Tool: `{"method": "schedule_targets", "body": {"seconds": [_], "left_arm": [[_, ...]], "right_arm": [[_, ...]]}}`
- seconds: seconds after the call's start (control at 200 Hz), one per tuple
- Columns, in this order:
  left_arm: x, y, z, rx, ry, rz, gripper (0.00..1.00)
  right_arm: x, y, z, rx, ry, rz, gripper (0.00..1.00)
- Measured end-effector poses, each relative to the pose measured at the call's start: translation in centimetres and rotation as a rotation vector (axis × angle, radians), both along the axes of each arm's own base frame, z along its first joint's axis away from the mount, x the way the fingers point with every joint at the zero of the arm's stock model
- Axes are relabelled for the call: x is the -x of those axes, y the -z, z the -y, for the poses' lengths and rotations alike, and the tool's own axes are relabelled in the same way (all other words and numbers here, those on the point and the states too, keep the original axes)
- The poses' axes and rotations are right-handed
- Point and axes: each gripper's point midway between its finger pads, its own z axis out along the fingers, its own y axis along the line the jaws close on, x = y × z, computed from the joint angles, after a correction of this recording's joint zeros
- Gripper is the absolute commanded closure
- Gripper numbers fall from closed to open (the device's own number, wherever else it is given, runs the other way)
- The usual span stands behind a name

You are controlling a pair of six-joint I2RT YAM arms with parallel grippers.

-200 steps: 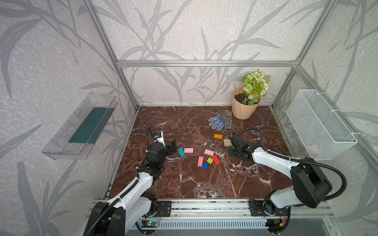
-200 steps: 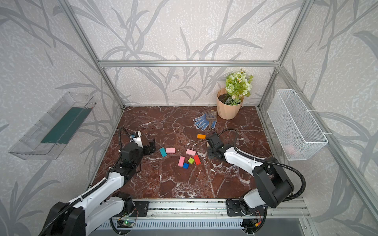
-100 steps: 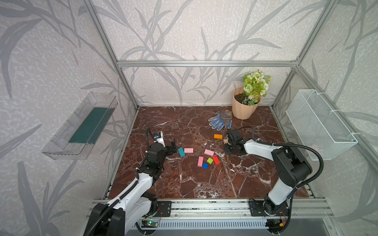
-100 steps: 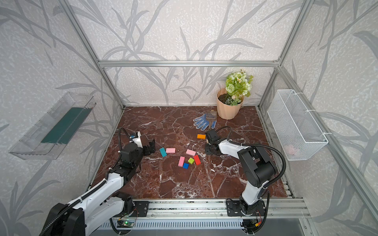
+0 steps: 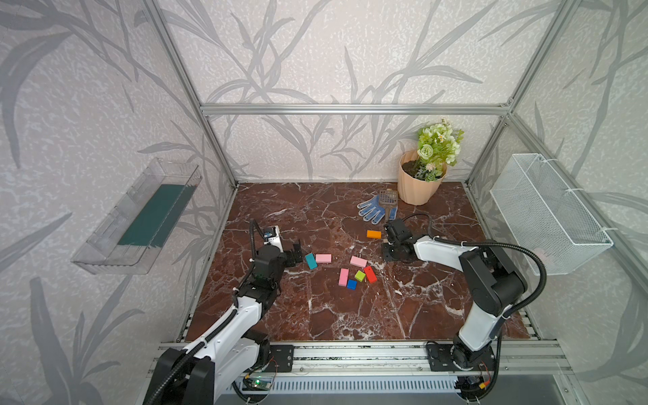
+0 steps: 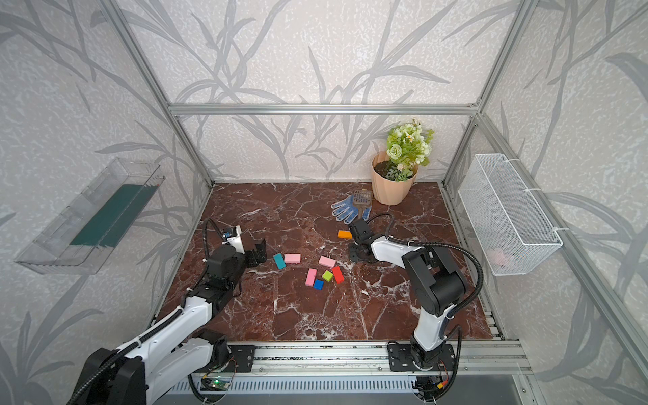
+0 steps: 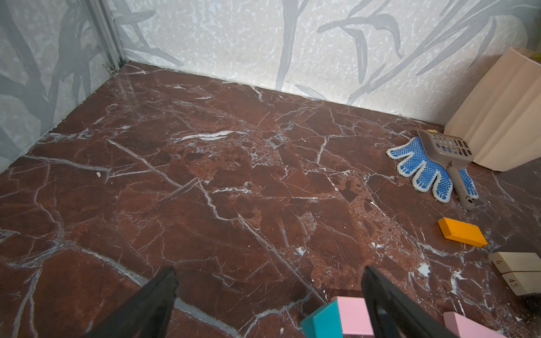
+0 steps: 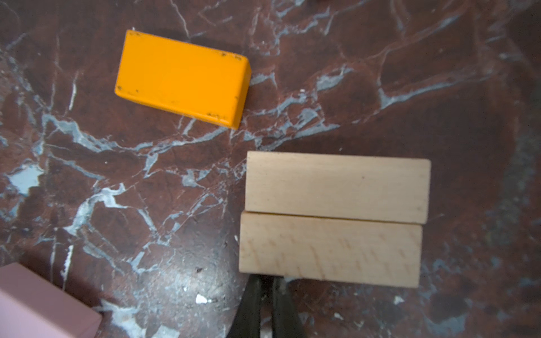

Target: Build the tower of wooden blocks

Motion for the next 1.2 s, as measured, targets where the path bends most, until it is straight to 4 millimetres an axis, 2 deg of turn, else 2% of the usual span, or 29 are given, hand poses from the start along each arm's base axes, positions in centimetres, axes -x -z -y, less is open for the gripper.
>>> {"method": "schedule_targets", "body": {"seconds": [0.705, 0.895, 1.065, 1.2], "left_arm": [[0.0, -0.4, 0.0, 0.003, 0.000, 0.014, 0.01], [0.0, -0.4, 0.0, 0.003, 0.000, 0.014, 0.01], [0.0, -0.4, 0.0, 0.003, 0.000, 0.014, 0.01], [0.0, -0.4, 0.0, 0.003, 0.000, 0.014, 0.01]], "right_arm": [[-0.4, 0.0, 0.2, 0.031, 0.008, 0.013, 0.89], [-0.3, -0.1, -0.2, 0.038, -0.012, 0.017, 0.82], [1.0, -0.2, -1.5, 0.065, -0.063, 0.018, 0.78], [2.6, -0.7, -1.5, 0.082, -0.077, 0.014, 0.78]]}}
